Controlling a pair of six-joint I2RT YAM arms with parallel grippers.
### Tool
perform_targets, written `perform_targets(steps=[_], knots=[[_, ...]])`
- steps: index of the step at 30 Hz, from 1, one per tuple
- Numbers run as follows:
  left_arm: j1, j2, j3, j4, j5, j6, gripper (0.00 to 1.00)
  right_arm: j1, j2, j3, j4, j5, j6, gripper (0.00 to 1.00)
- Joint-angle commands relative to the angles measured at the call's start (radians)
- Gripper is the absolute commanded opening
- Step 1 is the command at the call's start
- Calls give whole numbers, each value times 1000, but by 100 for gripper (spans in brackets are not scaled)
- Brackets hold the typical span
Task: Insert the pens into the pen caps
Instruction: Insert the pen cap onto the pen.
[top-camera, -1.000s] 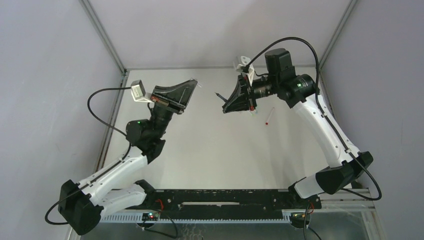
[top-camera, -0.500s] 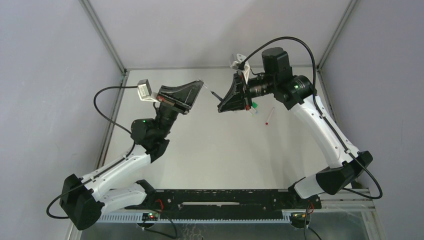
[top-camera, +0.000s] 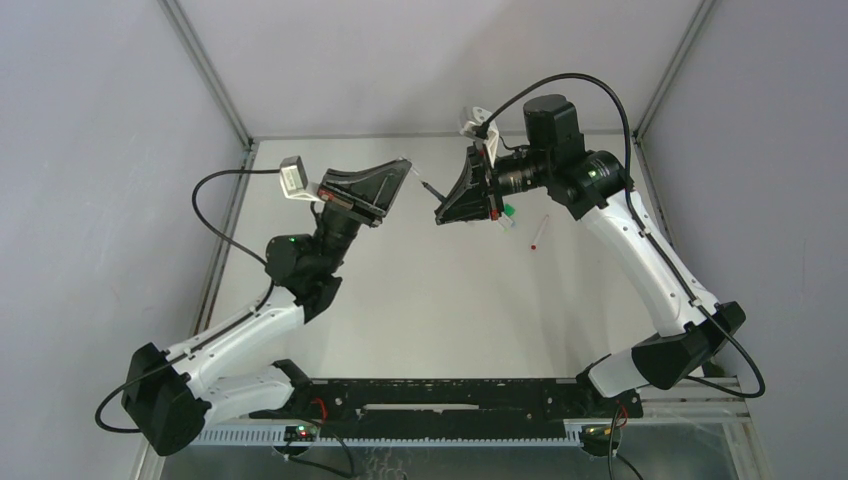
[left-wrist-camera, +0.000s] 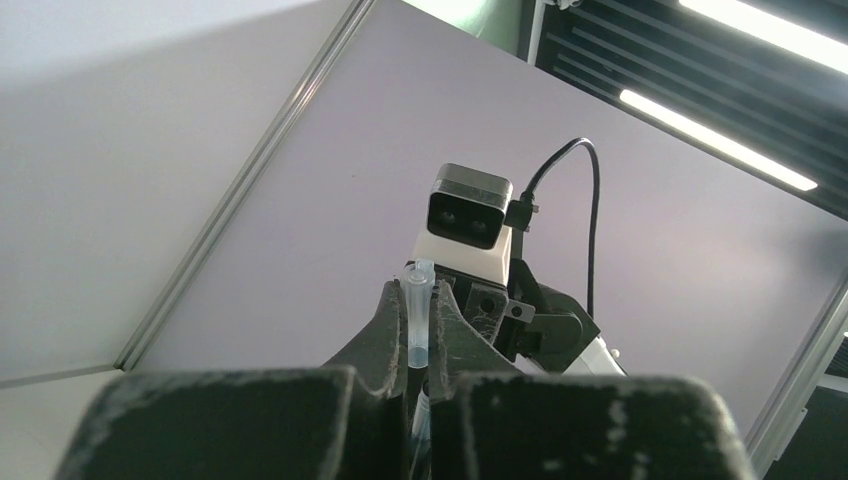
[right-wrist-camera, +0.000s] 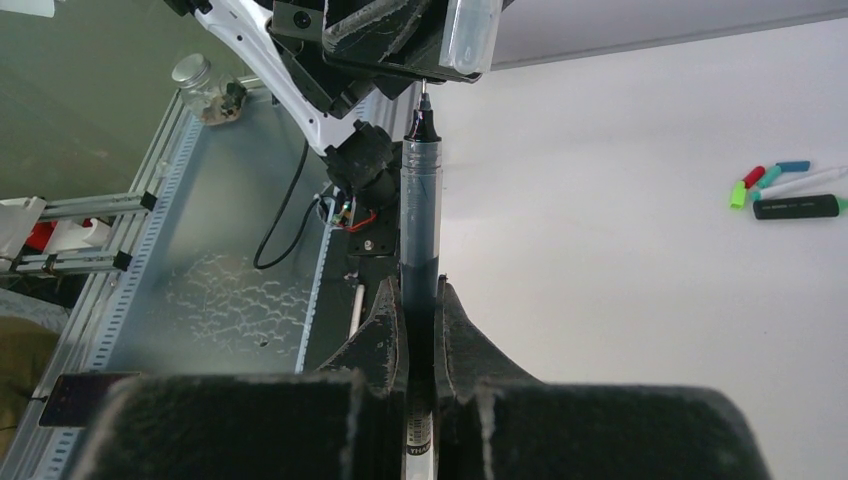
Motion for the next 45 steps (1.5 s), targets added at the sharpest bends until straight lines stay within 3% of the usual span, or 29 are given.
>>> perform_targets(steps=[1,45], knots=[[-7,3,53,31,11,4,0,3,-2,44,41,6,28,0],[-9,-7,38,77,13,-20,0,-4,-10,15,19,30,18,0]])
